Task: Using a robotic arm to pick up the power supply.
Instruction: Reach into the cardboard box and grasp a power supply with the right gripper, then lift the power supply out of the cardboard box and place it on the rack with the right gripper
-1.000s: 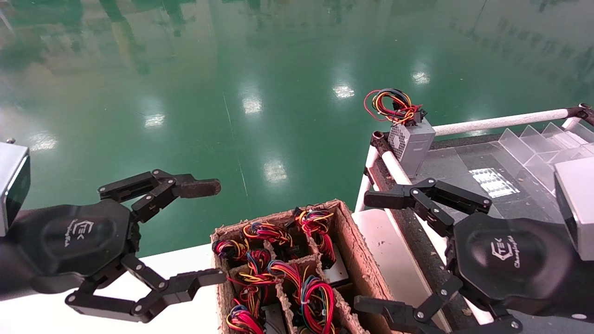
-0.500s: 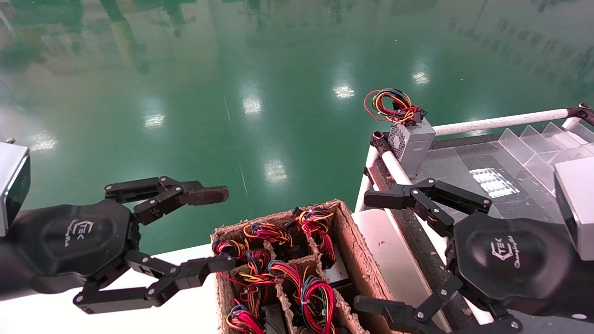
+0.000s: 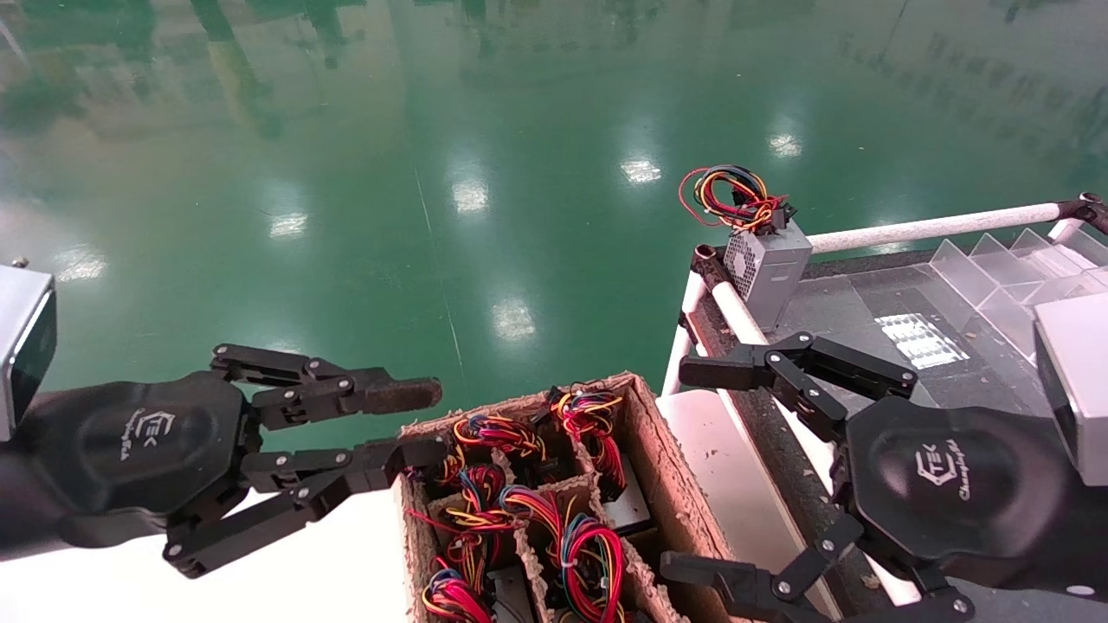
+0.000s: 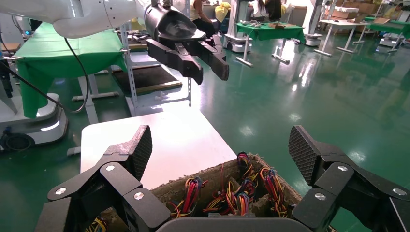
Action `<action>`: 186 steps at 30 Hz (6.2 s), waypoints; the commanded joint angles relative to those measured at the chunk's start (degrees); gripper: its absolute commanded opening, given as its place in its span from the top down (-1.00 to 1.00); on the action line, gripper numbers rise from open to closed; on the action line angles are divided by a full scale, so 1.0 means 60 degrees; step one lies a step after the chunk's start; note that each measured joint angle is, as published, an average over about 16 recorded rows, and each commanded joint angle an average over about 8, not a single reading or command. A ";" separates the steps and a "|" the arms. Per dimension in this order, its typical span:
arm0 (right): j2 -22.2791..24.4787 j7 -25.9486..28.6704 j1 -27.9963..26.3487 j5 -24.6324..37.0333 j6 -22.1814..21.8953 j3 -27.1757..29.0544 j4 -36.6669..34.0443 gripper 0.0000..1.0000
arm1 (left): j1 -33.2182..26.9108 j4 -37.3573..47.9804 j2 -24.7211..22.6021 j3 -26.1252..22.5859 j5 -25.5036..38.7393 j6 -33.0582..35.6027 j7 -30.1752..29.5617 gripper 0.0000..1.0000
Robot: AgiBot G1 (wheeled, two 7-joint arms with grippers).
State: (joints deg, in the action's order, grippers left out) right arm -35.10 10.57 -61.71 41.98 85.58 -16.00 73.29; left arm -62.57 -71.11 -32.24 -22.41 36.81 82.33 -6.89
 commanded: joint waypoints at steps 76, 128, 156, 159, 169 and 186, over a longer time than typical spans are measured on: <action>-0.3969 -0.1032 -0.3778 0.5600 -0.1526 -0.2950 -0.5906 1.00 | 0.0000 0.0001 0.0000 -0.0001 0.0000 0.0000 0.0000 -1.00; -0.3178 -0.1474 -0.3223 0.4383 -0.1750 -0.2024 -0.4636 1.00 | 0.0000 0.0001 0.0000 -0.0001 -0.0001 0.0000 0.0000 -1.00; -0.1411 -0.1791 -0.5556 0.3257 -0.2341 -0.0252 -0.5174 1.00 | -0.0001 0.0001 0.0000 -0.0002 -0.0001 -0.0001 0.0001 -1.00; -0.1182 -0.2080 -0.5741 0.3323 -0.2330 -0.0178 -0.5625 1.00 | -0.0001 0.0001 0.0001 -0.0002 -0.0001 -0.0001 0.0001 -1.00; -0.0446 -0.3136 -0.6061 0.3876 -0.2445 -0.0201 -0.7170 1.00 | -0.0001 0.0001 0.0001 -0.0002 -0.0001 -0.0001 0.0001 -1.00; -0.1844 -0.5381 -0.6756 0.5208 -0.3963 -0.0863 -0.9959 1.00 | -0.0001 0.0001 0.0001 -0.0002 -0.0001 -0.0001 0.0001 -1.00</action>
State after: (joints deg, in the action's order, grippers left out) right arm -46.33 -21.45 -102.19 73.15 61.28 -21.12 13.56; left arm -62.58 -71.11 -32.24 -22.42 36.80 82.32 -6.89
